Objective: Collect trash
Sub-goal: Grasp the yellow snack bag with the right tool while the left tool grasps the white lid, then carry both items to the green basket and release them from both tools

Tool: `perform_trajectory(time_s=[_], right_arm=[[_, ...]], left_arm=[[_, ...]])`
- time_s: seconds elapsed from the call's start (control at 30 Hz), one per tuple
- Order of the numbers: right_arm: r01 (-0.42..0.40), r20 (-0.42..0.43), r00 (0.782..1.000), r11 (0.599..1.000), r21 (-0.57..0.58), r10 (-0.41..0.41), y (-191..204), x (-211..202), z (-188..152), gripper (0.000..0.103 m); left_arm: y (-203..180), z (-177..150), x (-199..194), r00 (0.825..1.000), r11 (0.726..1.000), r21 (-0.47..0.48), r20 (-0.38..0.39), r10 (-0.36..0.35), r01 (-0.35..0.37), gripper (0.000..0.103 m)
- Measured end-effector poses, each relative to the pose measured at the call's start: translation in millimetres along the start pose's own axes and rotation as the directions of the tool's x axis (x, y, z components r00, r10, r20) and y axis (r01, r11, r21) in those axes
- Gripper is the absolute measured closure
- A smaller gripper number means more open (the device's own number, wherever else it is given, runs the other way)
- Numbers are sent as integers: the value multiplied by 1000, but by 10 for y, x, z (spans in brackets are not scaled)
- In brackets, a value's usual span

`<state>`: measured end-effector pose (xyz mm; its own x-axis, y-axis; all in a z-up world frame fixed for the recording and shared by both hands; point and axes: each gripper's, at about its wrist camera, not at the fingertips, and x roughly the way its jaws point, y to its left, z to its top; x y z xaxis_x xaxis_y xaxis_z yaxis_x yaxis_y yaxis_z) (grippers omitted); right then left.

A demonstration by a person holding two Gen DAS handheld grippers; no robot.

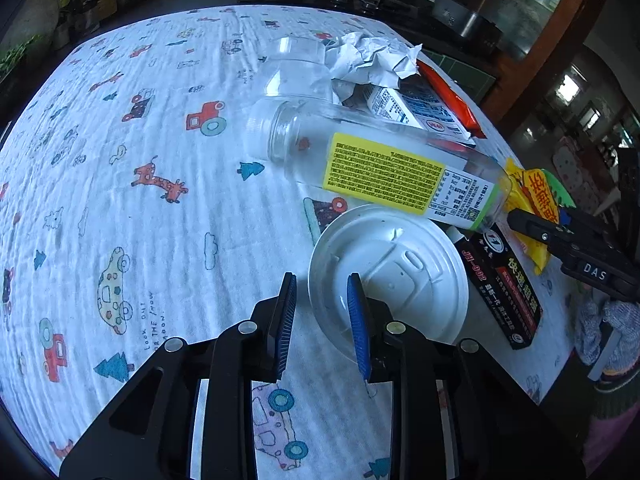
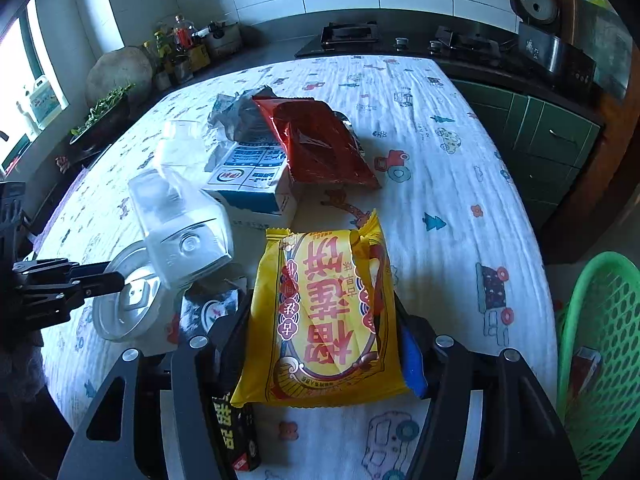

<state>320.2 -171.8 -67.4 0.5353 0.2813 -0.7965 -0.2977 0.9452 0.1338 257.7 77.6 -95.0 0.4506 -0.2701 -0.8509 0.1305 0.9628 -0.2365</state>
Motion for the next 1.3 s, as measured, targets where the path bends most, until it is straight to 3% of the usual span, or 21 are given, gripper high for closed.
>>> perform_trajectory(time_s=[0.07, 0.13, 0.17, 0.53, 0.73, 0.93, 1.13, 1.3], right_arm=[[-5, 6, 1000, 1000, 7, 5, 1, -46, -17, 44], [-2, 19, 1000, 1000, 16, 2, -3, -114, -42, 44], [-6, 23, 1000, 1000, 20, 6, -8, -148, -52, 44], [15, 81, 996, 997, 79, -21, -215, -581, -243, 44], [62, 106, 991, 986, 155, -79, -550, -802, -421, 44], [150, 106, 978, 954, 259, -182, -1103, -1050, -585, 44], [266, 70, 947, 887, 377, -313, -1812, -1302, -801, 42], [319, 28, 929, 835, 448, -370, -2264, -1380, -1007, 41]], left_arm=[[14, -3, 1, 1000, 1000, -6, 6, -8, 8, 79], [32, -5, 14, 1000, 1000, -6, 6, -16, 16, 94], [57, -8, 26, 1000, 1000, -13, 1, -24, 24, 95], [39, -220, -287, 995, 995, -9, 17, -101, 101, 99], [-113, -319, -554, 986, 986, 26, 32, -165, 164, 99], [-516, -239, -605, 972, 969, 98, 28, -232, 228, 99], [-1059, -35, -539, 956, 942, 179, 18, -292, 285, 99], [-1582, 190, -428, 941, 913, 241, -2, -337, 328, 99]])
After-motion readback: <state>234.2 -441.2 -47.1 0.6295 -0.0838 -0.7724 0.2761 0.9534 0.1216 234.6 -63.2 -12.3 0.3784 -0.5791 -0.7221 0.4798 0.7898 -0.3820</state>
